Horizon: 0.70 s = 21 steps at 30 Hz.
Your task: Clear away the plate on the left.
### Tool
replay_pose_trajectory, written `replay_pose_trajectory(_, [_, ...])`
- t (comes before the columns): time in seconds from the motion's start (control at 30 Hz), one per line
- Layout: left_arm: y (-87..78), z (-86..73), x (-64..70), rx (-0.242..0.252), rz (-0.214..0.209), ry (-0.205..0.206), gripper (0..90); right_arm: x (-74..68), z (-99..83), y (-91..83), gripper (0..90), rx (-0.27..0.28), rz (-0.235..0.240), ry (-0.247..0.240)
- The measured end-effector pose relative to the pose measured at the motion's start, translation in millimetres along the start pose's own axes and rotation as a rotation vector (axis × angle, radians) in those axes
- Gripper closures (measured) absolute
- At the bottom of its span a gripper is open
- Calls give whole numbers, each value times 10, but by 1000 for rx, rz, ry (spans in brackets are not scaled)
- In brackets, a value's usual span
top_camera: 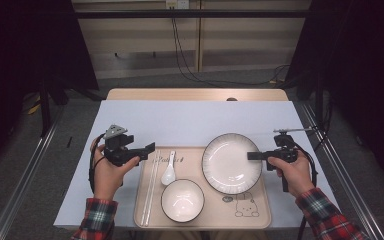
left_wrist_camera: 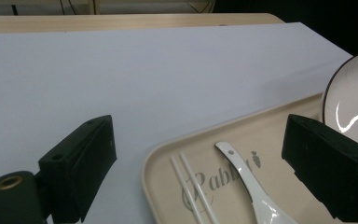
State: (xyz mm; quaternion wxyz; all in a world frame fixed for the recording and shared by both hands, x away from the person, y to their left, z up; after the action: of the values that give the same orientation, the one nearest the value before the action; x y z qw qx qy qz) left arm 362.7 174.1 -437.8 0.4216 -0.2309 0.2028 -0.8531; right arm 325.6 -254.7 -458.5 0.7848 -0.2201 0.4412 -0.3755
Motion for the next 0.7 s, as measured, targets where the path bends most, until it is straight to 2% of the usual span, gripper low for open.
replay_pose_trajectory(0.2, [-47,-68,-28,7,12,-6,99,-34,-35,50,809,-36,26,13])
replay_pose_trajectory(0.33, [-72,-110,-48,11,22,-16,101,-17,-51,90,807,-56,47,48])
replay_pose_trajectory(0.53, [-81,-157,-88,17,23,-26,104,3,-66,98,804,-53,47,69])
replay_pose_trajectory(0.6, [-74,-169,-89,19,21,-23,104,16,-70,104,796,-50,43,61])
replay_pose_trajectory(0.63, [-67,-173,-85,27,20,-37,105,22,-72,105,792,-51,41,52])
replay_pose_trajectory(0.7, [-61,-193,-95,21,23,-26,106,39,-78,102,789,-59,33,48])
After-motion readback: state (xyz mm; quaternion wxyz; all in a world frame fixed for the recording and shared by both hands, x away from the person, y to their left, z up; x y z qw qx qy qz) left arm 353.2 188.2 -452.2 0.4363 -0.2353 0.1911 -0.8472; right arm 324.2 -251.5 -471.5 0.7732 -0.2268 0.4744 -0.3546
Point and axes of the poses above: each handheld gripper's, and its own axes: y roughly forward along the jaws, z roughly out of its top, x roughly to its right, the point moved 4 cm from there along y, roughly forward along the jaws, and after that the axes turned 3 degrees about -x, right-handed, at the moved point
